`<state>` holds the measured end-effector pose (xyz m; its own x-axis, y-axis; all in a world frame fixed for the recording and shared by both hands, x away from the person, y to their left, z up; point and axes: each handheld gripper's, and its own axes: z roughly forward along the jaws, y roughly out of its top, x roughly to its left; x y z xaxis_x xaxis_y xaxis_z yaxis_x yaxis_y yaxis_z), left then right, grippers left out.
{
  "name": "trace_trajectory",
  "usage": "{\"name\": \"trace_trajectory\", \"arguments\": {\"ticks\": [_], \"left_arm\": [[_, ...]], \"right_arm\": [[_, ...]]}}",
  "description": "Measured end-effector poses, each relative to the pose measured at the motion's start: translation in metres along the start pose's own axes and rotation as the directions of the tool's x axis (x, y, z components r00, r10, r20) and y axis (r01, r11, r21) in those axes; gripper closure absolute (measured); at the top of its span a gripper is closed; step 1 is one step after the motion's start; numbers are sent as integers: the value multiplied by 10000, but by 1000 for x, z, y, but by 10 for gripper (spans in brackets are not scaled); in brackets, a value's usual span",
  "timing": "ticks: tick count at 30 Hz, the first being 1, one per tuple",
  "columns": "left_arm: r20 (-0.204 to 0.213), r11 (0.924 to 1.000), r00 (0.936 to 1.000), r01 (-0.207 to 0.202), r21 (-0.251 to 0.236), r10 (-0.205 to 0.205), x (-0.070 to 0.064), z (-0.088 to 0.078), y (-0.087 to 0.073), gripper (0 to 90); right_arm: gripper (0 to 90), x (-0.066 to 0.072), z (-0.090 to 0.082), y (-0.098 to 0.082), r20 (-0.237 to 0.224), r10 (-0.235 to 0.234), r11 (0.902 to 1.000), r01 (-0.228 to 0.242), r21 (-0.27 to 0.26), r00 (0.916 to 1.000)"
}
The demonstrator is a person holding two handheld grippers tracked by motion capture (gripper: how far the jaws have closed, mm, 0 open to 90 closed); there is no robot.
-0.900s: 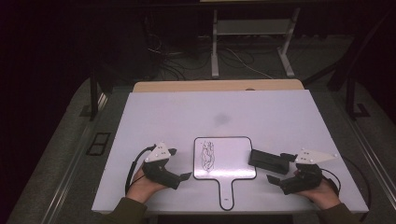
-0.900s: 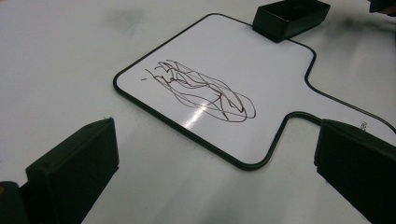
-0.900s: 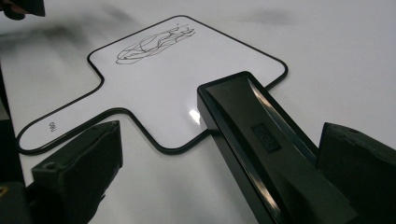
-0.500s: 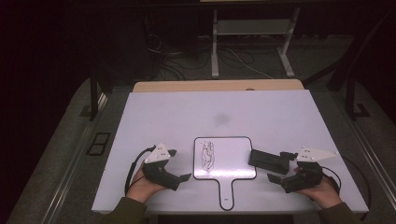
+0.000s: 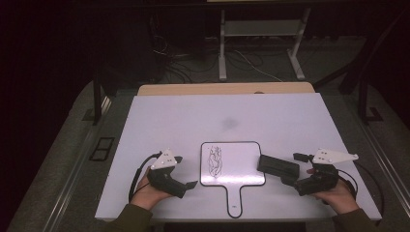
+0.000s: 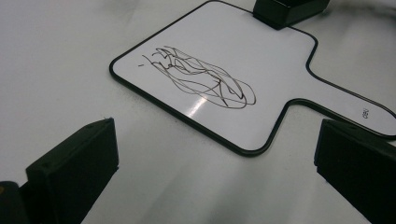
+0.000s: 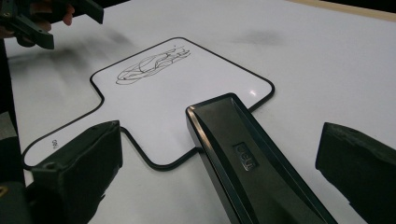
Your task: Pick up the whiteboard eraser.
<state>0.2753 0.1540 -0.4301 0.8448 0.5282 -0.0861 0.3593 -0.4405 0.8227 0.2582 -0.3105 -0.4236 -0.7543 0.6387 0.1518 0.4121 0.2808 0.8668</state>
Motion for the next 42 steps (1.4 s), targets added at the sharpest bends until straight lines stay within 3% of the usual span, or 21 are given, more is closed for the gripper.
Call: {"name": "trace_trajectory", "arguments": {"ticks": [9,42], "left_arm": [[9,9999,10000,72,-125,-72,2,-2,0,0],[29,9998,10000,94,-200,-93,0,-1,1,0]], "right_arm": [[0,0,2,4,-72,23,9998,-24,-175,10000],[0,-28,15,33,232,-78,9985,66,547,9997]]}}
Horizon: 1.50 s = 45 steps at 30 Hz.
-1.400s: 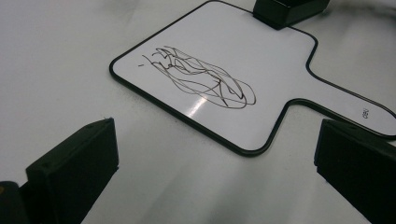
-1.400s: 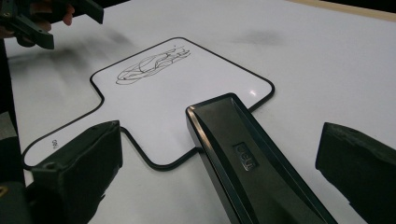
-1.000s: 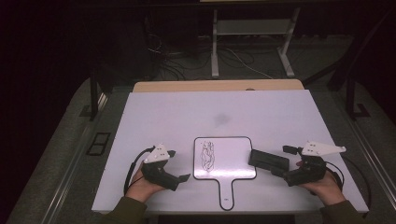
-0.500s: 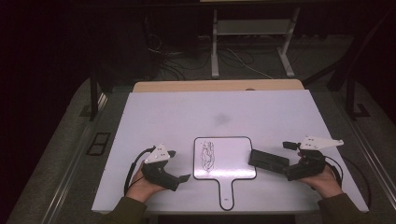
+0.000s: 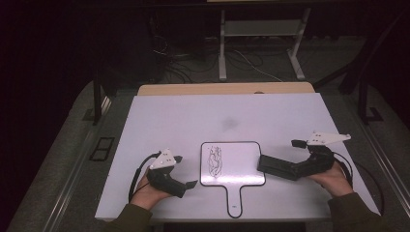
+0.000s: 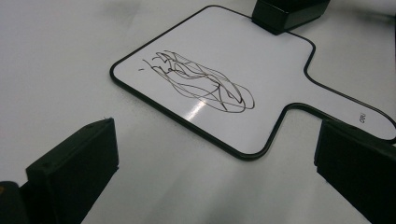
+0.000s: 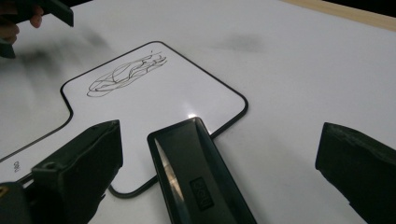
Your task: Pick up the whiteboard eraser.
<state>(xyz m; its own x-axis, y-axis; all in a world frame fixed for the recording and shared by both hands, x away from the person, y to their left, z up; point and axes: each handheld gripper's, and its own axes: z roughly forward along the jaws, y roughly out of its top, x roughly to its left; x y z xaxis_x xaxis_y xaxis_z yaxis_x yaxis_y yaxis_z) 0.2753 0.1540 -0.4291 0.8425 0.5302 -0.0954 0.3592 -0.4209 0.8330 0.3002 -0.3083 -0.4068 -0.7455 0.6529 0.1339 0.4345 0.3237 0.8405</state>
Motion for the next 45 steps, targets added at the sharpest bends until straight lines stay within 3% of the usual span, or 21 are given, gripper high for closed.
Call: {"name": "trace_trajectory", "arguments": {"ticks": [14,26,40,45], "left_arm": [[-10,10000,10000,7,-1,-7,1,0,0,0],[11,9999,10000,-54,111,54,0,1,0,0],[-10,9997,9999,-126,196,126,0,1,-1,0],[-12,9997,9999,-122,222,123,-1,2,-1,0]], "right_arm": [[0,-12,10,14,-211,-79,10000,80,44,9997],[0,-9,16,13,-451,-349,9951,389,906,9984],[0,-1,22,10,-521,-978,9732,1064,2036,9938],[0,2,25,8,-509,-1296,9572,1384,2541,9903]]}}
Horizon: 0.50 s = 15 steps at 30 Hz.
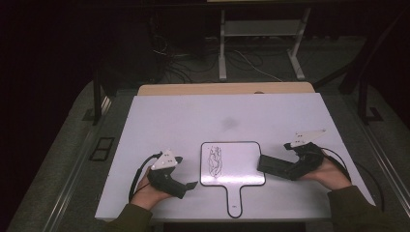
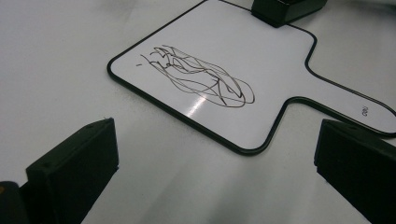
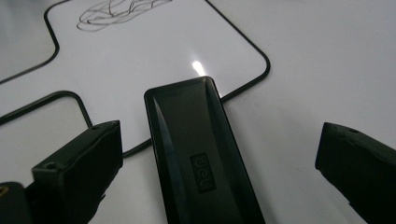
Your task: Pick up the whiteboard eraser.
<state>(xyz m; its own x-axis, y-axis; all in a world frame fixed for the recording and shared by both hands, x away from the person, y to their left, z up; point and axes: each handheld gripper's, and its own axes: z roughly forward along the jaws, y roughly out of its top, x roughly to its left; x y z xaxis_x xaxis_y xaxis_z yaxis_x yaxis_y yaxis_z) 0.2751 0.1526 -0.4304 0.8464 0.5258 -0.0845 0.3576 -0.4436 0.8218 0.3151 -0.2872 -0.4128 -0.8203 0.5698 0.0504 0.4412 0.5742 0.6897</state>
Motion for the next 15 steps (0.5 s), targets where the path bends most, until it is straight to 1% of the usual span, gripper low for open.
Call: {"name": "trace_trajectory", "arguments": {"ticks": [2,5,6,7,11,13,15], "left_arm": [[-15,10000,10000,19,-13,-19,0,0,0,0],[-7,10000,10000,9,-1,-9,-1,0,0,0],[4,10000,10000,-10,18,10,-1,0,0,0],[31,10000,10000,-48,53,48,-1,0,0,0],[8,10000,10000,-5,17,5,-1,0,0,0],[12,10000,10000,-11,34,11,-1,0,-1,0],[26,10000,10000,-64,63,63,-1,0,0,0]], "right_arm": [[0,1,2,-1,-76,-90,9998,91,157,9999],[0,3,5,-1,-79,-313,9981,317,532,9995],[18,4,5,-1,-65,-341,9974,344,631,9994],[38,5,5,-1,-60,-422,9967,425,694,9991],[39,7,7,-1,-121,-507,9948,516,873,9986],[39,8,8,-1,21,-583,9923,577,1098,9983],[44,8,10,-2,34,-680,9903,671,1219,9977]]}}
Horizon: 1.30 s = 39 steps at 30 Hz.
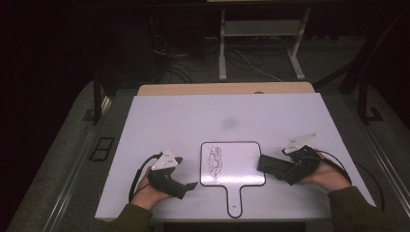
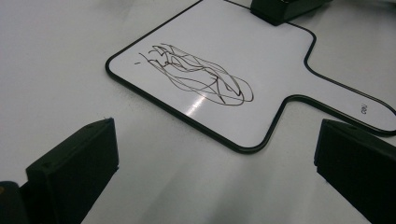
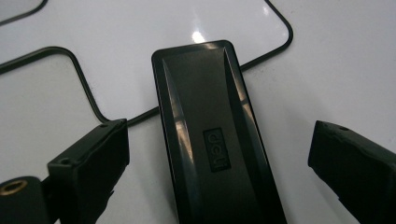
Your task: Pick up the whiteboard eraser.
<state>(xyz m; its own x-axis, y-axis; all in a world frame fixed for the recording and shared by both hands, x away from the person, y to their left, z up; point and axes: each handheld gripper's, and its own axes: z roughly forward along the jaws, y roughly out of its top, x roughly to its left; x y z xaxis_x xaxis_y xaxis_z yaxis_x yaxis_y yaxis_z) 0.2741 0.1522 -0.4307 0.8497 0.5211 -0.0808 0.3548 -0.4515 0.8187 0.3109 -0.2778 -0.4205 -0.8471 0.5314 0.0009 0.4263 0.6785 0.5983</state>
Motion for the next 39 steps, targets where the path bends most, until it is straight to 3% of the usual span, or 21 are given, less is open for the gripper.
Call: {"name": "trace_trajectory", "arguments": {"ticks": [5,8,14,26,30,31,34,35,39], "left_arm": [[21,10000,10000,-14,13,14,0,0,0,0],[27,10000,10000,25,6,-25,0,0,0,0],[15,10000,10000,69,-12,-69,1,1,0,0],[-57,10000,9999,86,-40,-86,2,0,1,0],[-85,10000,10000,6,-22,-7,1,-1,1,0],[-99,10000,10000,-4,-11,4,1,-1,1,0],[-118,10000,9999,-51,23,51,0,-1,1,0],[-77,9999,9999,-86,85,87,0,-1,0,0],[-50,10000,10000,-24,40,24,1,0,1,0]], "right_arm": [[54,1,4,0,16,-103,9996,103,249,9999],[140,0,6,0,-240,-317,9986,327,427,9992],[142,-1,8,1,-113,-405,9977,411,534,9991],[212,-5,12,7,-325,-692,9944,716,781,9971],[226,-3,15,9,-347,-876,9913,906,955,9956],[231,-4,16,8,-229,-1116,9877,1135,1073,9935],[248,-4,17,8,-311,-965,9894,993,1057,9948],[258,-5,17,7,-140,-1080,9868,1089,1199,9940],[303,-6,17,6,-378,-1013,9867,1052,1239,9941]]}}
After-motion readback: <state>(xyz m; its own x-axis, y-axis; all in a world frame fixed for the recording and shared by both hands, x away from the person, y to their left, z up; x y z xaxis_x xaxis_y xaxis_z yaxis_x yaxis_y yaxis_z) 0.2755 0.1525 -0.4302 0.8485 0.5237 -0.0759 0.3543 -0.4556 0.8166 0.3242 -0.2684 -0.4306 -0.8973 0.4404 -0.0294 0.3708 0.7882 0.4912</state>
